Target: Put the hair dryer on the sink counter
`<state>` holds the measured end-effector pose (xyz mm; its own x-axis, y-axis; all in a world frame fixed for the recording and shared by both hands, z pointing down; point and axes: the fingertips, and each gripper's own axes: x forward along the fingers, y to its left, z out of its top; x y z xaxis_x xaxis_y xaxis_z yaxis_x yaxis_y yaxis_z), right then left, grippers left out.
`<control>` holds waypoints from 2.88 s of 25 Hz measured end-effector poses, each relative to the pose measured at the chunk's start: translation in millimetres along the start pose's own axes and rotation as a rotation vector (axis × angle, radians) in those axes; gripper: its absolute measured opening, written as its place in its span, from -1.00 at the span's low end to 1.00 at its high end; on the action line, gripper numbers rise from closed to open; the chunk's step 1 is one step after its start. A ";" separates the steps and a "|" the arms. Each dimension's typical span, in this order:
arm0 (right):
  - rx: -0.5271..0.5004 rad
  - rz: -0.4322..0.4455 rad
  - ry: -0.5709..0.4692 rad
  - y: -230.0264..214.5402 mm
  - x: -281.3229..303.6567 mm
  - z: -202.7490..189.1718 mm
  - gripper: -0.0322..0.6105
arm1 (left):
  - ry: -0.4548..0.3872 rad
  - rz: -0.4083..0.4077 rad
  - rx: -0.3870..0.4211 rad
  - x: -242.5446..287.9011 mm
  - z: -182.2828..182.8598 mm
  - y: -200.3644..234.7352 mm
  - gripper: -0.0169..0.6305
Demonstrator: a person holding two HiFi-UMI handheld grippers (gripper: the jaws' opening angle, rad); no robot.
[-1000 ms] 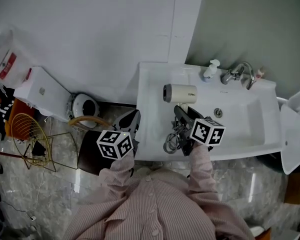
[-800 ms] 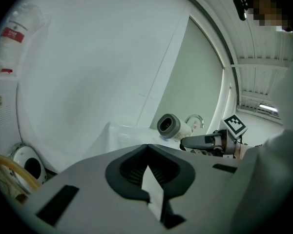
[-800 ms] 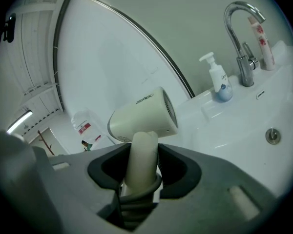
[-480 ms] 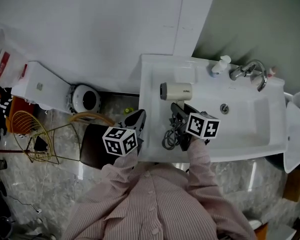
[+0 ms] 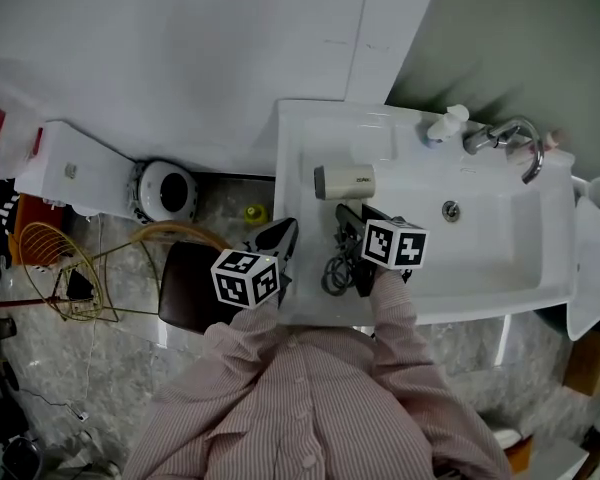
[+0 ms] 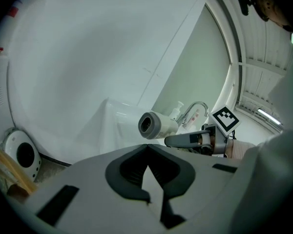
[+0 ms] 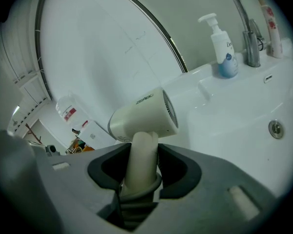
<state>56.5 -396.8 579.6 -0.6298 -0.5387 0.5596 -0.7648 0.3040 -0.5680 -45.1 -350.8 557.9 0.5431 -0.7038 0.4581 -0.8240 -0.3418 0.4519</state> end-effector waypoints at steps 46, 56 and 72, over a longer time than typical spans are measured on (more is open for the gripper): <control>0.000 -0.106 0.106 -23.7 13.6 -25.2 -0.32 | -0.005 -0.020 0.024 0.5 6.0 -1.4 -0.94; -0.074 -0.146 -0.002 -18.7 -16.1 -6.8 -0.33 | -0.021 -0.046 0.053 -9.9 5.3 -11.4 -0.94; -0.229 0.017 -0.186 23.8 -55.9 31.0 -0.88 | -0.166 -0.099 0.165 -32.7 48.7 -29.1 -0.94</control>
<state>77.7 -383.8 516.1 -0.6230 -0.6605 0.4190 -0.7786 0.4718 -0.4138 -46.7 -348.2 492.5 0.5996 -0.7499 0.2795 -0.7908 -0.5014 0.3511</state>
